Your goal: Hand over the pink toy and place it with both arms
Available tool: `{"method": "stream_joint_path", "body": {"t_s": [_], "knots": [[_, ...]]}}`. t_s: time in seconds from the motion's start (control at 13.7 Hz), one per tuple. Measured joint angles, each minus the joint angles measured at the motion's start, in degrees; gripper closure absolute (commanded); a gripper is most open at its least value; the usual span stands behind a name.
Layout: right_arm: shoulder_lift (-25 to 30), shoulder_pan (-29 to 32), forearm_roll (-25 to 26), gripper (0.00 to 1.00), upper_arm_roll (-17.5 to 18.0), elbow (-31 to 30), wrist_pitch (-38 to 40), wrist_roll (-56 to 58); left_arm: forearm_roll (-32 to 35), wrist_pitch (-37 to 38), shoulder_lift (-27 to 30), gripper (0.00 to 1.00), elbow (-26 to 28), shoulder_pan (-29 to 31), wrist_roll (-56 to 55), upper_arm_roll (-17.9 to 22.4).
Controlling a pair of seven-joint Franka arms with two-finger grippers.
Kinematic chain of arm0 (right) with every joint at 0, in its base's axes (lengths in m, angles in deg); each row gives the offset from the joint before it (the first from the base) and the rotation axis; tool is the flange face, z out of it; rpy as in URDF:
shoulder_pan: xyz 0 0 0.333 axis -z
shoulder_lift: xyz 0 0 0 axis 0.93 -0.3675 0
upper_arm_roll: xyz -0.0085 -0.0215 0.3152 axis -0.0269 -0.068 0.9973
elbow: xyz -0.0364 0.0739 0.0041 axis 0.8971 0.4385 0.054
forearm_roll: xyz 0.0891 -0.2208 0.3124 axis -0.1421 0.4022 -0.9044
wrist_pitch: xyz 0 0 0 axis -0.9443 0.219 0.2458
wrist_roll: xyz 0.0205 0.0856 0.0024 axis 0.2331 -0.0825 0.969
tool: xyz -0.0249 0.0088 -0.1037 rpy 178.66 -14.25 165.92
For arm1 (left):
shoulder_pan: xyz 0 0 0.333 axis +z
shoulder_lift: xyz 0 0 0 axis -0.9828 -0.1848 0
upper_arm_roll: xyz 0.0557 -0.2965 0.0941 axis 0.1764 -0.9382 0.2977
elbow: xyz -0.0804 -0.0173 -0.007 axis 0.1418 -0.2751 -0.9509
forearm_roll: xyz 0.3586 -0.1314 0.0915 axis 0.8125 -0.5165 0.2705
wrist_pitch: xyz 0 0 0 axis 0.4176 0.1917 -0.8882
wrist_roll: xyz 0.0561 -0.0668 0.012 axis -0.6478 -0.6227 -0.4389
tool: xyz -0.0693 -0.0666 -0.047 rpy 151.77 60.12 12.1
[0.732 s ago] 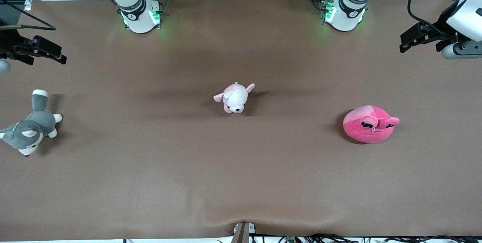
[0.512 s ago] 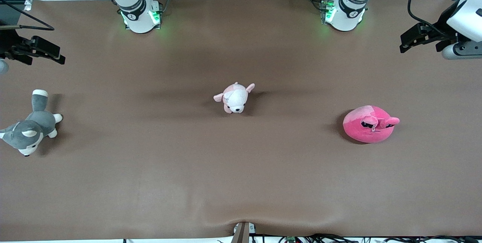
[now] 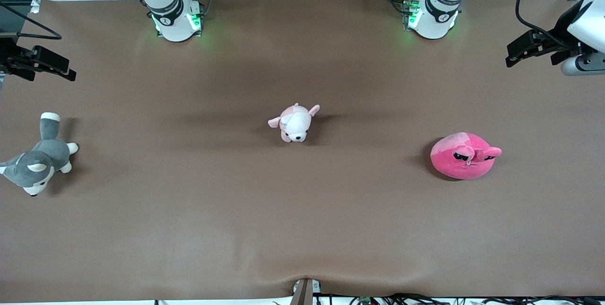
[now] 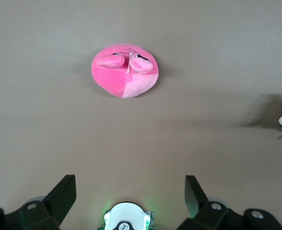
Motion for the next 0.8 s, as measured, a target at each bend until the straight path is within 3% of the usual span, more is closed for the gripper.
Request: {"method": "stream_joint_path", "body": {"t_s": [0.8], "knots": [[-0.5, -0.06, 3.82, 0.0, 0.03, -0.03, -2.07, 0.01, 0.0, 0.15, -1.03, 0.0, 0.2, 1.35, -0.31, 0.0]]}}
